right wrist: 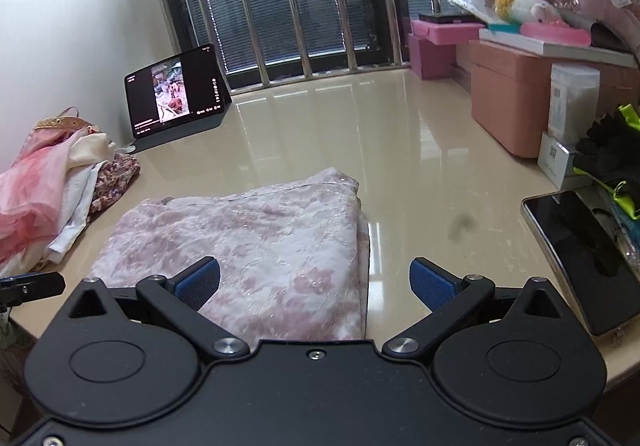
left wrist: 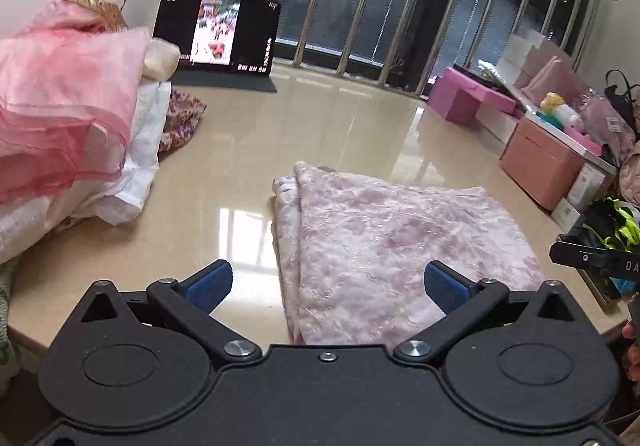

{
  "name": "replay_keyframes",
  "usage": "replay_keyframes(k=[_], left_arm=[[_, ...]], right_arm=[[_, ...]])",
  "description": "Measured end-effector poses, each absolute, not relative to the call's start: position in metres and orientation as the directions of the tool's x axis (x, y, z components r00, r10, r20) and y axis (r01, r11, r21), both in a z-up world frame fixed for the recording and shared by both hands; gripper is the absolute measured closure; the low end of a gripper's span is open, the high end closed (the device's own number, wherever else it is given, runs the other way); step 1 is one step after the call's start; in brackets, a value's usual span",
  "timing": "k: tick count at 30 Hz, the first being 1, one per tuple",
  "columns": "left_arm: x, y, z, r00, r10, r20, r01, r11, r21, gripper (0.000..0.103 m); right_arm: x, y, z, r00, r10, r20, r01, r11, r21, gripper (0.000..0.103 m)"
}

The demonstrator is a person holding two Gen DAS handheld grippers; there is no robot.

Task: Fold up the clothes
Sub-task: 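Grasp the folded dress edge with the left tool while the right tool grasps it too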

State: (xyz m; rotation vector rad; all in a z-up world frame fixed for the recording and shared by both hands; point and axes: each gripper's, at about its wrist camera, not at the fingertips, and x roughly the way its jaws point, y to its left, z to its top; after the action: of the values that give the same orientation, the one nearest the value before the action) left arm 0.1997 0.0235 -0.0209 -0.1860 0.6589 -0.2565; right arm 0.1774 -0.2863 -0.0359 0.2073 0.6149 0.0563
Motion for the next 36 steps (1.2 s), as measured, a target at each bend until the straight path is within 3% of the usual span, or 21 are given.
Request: replay_keyframes(k=[14, 18, 21, 26, 29, 33, 36], left_arm=[[0.261, 0.025, -0.039, 0.676, -0.268, -0.687, 0.048, 0.946, -0.321, 0.001], [0.279, 0.021, -0.047, 0.651, -0.287, -0.703, 0.040, 0.937, -0.346, 0.005], [0.286, 0.012, -0.050, 0.662, -0.228, -0.714, 0.038, 0.962, -0.271, 0.006], [0.291, -0.006, -0.054, 0.682, -0.171, -0.711, 0.079, 0.984, -0.161, 0.008], [0.290, -0.014, -0.053, 0.692, -0.164, -0.703, 0.099, 0.986, -0.133, 0.025], [0.291, -0.027, -0.051, 0.691, -0.178, -0.701, 0.132, 0.984, -0.120, 0.051], [0.291, -0.028, -0.050, 0.681, -0.212, -0.700, 0.148, 0.977, -0.152, 0.068]], right_arm=[[0.230, -0.300, -0.059, 0.759, 0.128, -0.638, 0.011, 0.978, 0.208, 0.002], [0.245, -0.304, -0.067, 0.733, 0.152, -0.663, 0.005, 0.974, 0.228, 0.009], [0.250, -0.305, -0.073, 0.721, 0.162, -0.674, 0.009, 0.970, 0.244, 0.018], [0.255, -0.294, -0.078, 0.730, 0.136, -0.670, -0.005, 0.981, 0.194, 0.018], [0.257, -0.287, -0.078, 0.734, 0.143, -0.663, -0.024, 0.982, 0.185, 0.023], [0.262, -0.281, -0.075, 0.732, 0.163, -0.661, -0.051, 0.981, 0.185, 0.061], [0.264, -0.281, -0.075, 0.729, 0.182, -0.660, -0.061, 0.978, 0.201, 0.078]])
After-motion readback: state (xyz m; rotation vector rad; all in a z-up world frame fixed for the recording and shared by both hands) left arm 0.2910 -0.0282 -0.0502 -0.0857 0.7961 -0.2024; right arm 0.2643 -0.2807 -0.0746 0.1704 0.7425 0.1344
